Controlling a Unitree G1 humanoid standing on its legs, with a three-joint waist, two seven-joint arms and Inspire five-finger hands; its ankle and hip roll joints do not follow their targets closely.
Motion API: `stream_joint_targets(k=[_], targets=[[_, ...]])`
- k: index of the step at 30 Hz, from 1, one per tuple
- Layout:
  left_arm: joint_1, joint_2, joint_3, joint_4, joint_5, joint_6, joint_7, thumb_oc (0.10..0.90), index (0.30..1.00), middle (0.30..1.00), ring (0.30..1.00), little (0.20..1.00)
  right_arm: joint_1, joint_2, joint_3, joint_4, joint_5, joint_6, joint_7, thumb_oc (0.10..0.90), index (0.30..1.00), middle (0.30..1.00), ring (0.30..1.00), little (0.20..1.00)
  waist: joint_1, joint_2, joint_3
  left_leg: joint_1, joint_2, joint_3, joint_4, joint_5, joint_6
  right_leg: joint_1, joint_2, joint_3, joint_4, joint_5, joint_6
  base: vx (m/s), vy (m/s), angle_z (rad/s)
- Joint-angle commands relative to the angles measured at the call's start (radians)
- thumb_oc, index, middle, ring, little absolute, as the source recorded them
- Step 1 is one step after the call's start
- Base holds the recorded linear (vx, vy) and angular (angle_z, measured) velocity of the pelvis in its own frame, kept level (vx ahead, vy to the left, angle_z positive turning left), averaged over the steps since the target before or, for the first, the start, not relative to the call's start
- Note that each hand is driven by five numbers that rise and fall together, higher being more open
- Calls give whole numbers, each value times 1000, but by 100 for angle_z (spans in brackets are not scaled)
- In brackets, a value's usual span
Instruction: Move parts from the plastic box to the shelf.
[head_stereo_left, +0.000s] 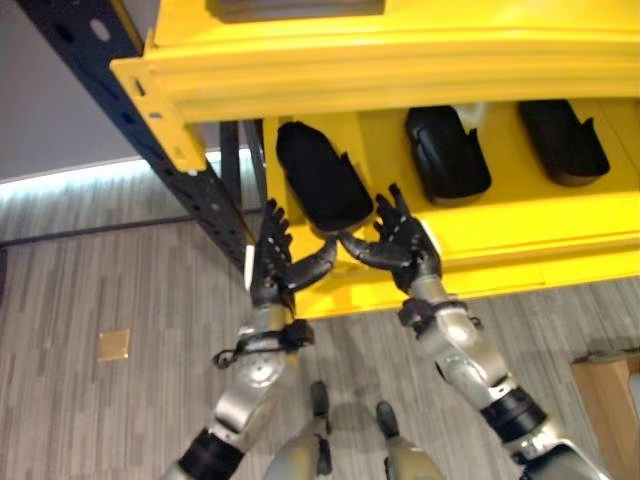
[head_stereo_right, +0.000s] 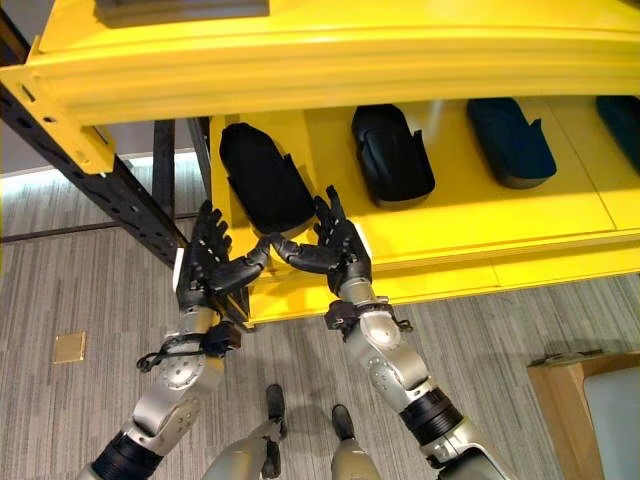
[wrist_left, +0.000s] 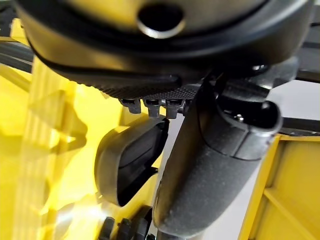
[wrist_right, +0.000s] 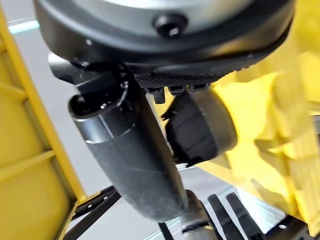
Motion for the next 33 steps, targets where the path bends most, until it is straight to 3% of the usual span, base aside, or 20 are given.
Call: stream_joint_targets(k=[1, 17, 33], targets=[[-333, -61, 8, -16, 30, -87, -101, 900, 1000, 1000, 1000, 1000, -96, 33, 6, -45, 53, -94, 41, 900, 1000, 1000, 1000, 1000, -47, 47, -49, 157, 127, -36, -30, -53, -87, -2, 70, -22, 78, -83, -45, -1, 1, -8], [-299, -67, 31, -30, 30, -91, -97, 900, 1000, 1000, 1000, 1000, -48, 63, 20, -33, 113, -95, 68, 900, 1000, 1000, 1000, 1000, -44, 45, -45, 151, 121, -38, -29, -56, -83, 1, 60, -23, 67, -79, -42, 0, 4, -2], [-251, -58, 87, -61, 53, -90, -74, 900, 1000, 1000, 1000, 1000, 6, 47, -42, -144, 55, -125, 54, 900, 1000, 1000, 1000, 1000, -53, 34, -55, 157, 124, -26, -28, -62, -81, 6, 57, -15, 58, -77, -41, 1, 3, 2]])
